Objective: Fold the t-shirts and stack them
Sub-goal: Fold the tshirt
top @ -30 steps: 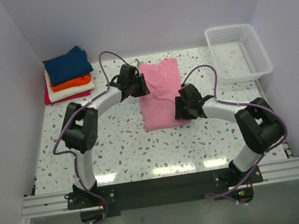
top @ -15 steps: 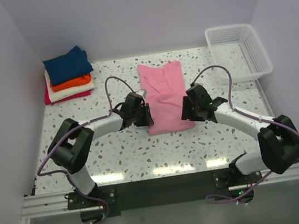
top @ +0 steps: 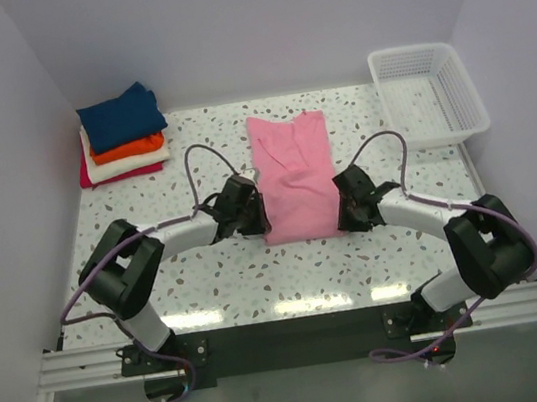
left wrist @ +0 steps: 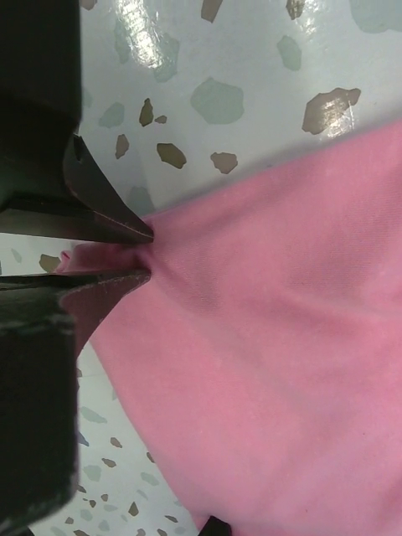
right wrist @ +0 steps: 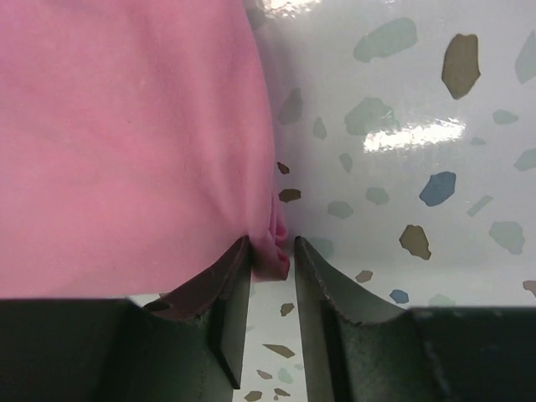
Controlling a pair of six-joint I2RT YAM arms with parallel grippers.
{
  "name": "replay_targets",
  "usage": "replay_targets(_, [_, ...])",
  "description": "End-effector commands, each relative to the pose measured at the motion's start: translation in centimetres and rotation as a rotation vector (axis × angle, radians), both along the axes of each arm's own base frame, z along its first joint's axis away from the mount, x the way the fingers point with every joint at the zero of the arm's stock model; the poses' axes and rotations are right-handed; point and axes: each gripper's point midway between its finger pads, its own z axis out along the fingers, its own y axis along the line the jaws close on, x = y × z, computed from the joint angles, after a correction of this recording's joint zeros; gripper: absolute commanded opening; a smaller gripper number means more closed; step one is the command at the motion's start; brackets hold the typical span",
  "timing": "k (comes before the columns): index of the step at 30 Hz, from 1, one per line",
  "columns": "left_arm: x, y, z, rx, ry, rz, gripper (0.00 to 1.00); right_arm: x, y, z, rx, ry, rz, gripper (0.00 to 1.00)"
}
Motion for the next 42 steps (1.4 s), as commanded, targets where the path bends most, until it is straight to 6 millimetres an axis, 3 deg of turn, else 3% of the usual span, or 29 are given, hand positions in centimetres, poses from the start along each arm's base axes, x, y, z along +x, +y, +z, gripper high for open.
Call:
replay_targets(1, [-0.8, 1.2, -0.4, 0.035, 0.015, 0.026, 0.24, -0.2, 0.5, -1.0, 0.01, 0.02, 0.014, 0.3])
replay_targets(7, [-3.1, 3.4, -0.8, 0.057, 0.052, 0.079, 0.21, -2.2, 2.3, -2.2, 0.017, 0.065, 0.088, 0.19])
replay_targets(14, [-6.2, 5.4, -0.4, 0.034, 0.069, 0.114, 0.2, -6.5, 4.3, -3.3, 0.025, 0.113, 0.181, 0.14])
replay_targets(19, [-7.5, 6.4, 0.7, 0.003, 0.054, 0.131, 0.24, -8.5, 3.3, -3.6, 0.004, 0.135, 0.175, 0.14])
replay_targets(21, [-7.9, 6.7, 1.6, -0.013, 0.045, 0.138, 0.3, -8.6, 3.0, -2.8, 0.012, 0.109, 0.166, 0.15])
replay_targets(25, [-8.7, 6.4, 3.2, -0.079, 0.035, 0.129, 0.51, -9.2, 2.3, -1.6, 0.024, 0.089, 0.148, 0.28])
replay_targets(28, [-9.1, 5.6, 3.5, -0.132, 0.047, 0.109, 0.56, -8.9, 2.3, -0.5, 0.036, 0.06, 0.134, 0.35])
replay_targets(34, [-9.5, 5.0, 1.3, -0.153, 0.093, 0.103, 0.55, -8.4, 2.4, 0.7, 0.07, 0.02, 0.086, 0.38])
replay_targets(42, [-10.0, 4.1, -0.4, -0.189, 0.14, 0.088, 0.51, -8.4, 2.6, 0.2, 0.11, 0.002, 0.038, 0.4])
